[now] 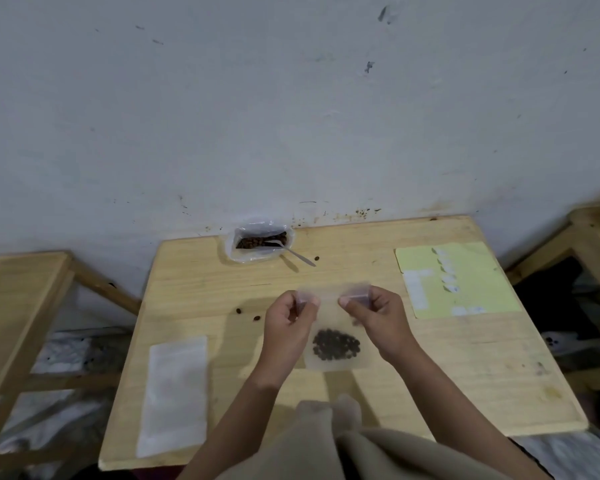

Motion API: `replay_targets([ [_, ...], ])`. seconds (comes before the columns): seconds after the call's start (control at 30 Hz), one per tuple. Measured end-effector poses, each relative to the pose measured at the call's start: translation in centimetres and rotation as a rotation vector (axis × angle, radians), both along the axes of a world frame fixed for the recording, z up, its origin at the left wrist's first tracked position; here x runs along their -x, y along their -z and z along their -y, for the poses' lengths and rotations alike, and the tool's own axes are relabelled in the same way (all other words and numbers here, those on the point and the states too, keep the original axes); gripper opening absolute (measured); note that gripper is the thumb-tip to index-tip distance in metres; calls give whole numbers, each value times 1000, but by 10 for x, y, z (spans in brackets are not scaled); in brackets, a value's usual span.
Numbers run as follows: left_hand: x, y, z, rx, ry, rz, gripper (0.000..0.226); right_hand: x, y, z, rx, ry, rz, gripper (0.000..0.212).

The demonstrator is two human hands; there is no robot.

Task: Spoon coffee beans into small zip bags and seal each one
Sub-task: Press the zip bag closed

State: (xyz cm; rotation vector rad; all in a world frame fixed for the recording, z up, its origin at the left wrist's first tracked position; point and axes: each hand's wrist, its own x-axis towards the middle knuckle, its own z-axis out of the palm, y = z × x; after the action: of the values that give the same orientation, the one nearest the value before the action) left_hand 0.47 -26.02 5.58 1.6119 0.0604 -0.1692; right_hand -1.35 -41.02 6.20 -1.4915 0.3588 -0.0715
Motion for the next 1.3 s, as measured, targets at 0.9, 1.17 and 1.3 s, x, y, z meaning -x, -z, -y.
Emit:
replay_targets([
  [0.9,0,34,40,55,-153,-277,10,28,57,57,110,-55,-202,6],
  [1.17,21,82,52,-310,24,-353,40,40,93,64,405,16,-449,6],
  [1.3,29,89,56,-473,109,-270,58,40,96,61,574,1,-454,7],
])
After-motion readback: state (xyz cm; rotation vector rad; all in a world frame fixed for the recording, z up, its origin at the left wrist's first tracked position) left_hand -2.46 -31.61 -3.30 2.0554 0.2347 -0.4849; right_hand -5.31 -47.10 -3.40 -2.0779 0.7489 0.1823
